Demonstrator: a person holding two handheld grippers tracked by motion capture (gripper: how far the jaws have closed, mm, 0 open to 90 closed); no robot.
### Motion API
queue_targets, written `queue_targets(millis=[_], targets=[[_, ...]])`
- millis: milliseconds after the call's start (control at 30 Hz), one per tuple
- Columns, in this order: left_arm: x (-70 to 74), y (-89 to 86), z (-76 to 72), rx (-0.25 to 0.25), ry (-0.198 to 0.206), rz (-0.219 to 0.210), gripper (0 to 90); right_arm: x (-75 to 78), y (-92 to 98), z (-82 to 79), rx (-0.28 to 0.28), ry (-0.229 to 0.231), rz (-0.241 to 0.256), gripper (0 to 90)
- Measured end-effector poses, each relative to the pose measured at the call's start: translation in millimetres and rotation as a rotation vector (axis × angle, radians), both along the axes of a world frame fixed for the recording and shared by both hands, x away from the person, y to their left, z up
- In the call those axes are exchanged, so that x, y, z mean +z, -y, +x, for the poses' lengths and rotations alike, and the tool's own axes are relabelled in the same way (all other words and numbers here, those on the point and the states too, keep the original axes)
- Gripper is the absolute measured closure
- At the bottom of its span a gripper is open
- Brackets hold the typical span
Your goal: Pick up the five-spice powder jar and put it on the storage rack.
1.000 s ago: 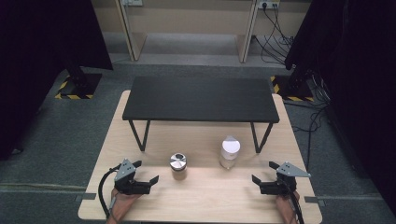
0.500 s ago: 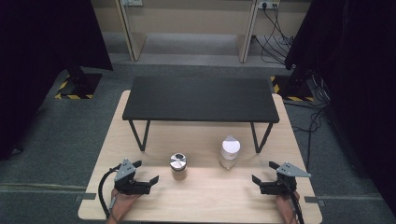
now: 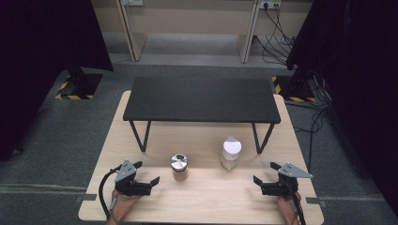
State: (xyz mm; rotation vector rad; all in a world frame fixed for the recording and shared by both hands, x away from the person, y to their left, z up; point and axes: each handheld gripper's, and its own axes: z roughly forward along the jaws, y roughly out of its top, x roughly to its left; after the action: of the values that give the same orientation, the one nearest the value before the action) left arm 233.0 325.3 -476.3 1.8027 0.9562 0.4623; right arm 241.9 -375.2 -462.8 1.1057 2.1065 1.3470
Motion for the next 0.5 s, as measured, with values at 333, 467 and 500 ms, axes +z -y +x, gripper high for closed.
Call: queue_targets(millis=[333,467,500], targets=[[0.1,0.2,0.0,-0.004,0.002,0.003,0.5,0.3,-0.6,0.0,0.001,0.000,-0.004,2.1],[-0.6,-1.6,0.8,-0.014,0.001,-0.007,0.8,0.2,-0.3,0.0,0.001,0.001,-0.003,2.0],[-0.8,-1.4,0.0,-0.011,0.003,-0.007,0.8,0.0,-0.1,0.0,0.000,0.000,-0.001,2.0]])
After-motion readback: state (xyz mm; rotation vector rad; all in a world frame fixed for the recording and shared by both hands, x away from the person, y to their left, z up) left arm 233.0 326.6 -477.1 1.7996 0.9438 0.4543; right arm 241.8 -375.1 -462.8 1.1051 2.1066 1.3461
